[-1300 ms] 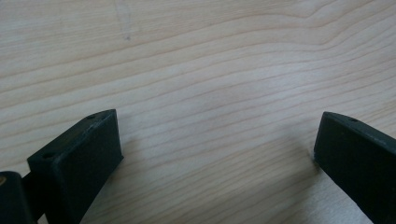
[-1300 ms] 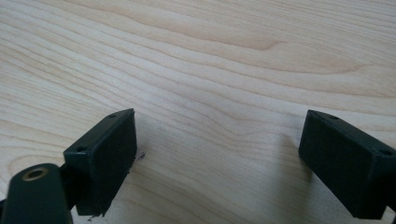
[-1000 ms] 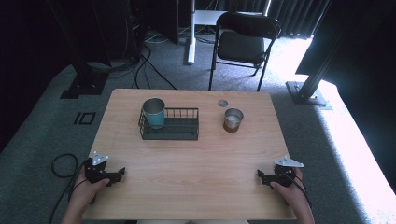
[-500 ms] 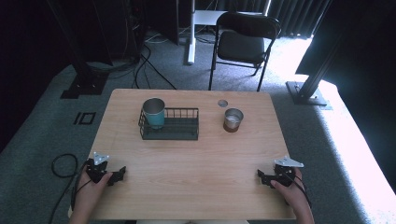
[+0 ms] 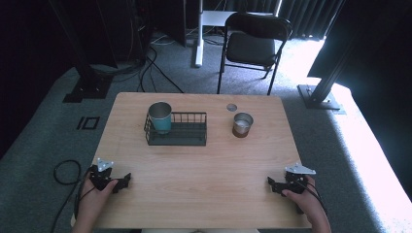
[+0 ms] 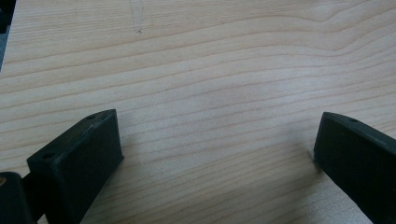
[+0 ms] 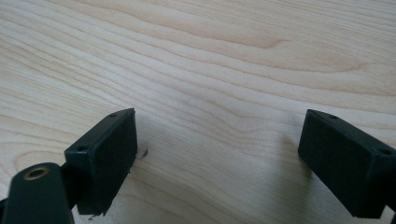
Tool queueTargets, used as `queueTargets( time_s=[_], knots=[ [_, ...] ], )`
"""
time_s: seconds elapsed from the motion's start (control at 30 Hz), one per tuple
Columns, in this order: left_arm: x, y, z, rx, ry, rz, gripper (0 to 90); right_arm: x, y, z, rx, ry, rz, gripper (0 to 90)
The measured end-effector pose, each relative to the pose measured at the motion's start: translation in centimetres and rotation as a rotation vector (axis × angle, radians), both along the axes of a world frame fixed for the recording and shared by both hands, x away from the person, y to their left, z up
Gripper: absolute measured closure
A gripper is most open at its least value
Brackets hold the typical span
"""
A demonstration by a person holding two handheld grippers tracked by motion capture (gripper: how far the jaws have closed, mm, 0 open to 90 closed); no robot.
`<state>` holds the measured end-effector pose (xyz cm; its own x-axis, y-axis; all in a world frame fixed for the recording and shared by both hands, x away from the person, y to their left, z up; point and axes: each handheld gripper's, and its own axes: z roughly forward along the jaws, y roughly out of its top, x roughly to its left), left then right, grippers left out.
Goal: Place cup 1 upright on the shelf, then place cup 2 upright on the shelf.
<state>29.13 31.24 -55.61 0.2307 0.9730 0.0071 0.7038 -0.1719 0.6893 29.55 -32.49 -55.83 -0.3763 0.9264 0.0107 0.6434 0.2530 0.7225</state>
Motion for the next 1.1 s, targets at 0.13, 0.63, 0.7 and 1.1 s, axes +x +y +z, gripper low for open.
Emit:
queueTargets(
  time_s=[0.13, 0.63, 0.7, 1.1],
  knots=[
    [0.00, 0.00, 0.00, 0.000, 0.000, 0.000, 1.8, 0.04, 0.01, 0.03, 0.001, 0.004, -0.001, 11.3],
    [0.00, 0.00, 0.00, 0.000, 0.000, 0.000, 1.8, -0.32, -0.44, 0.05, 0.025, -0.004, -0.035, 12.9],
    [0.00, 0.00, 0.00, 0.000, 0.000, 0.000, 1.8, -0.41, -0.49, 0.07, 0.027, -0.004, -0.031, 12.9],
    [0.00, 0.00, 0.00, 0.000, 0.000, 0.000, 1.8, 0.48, -0.27, 0.94, 0.027, -0.039, -0.007, 12.5]
  ],
)
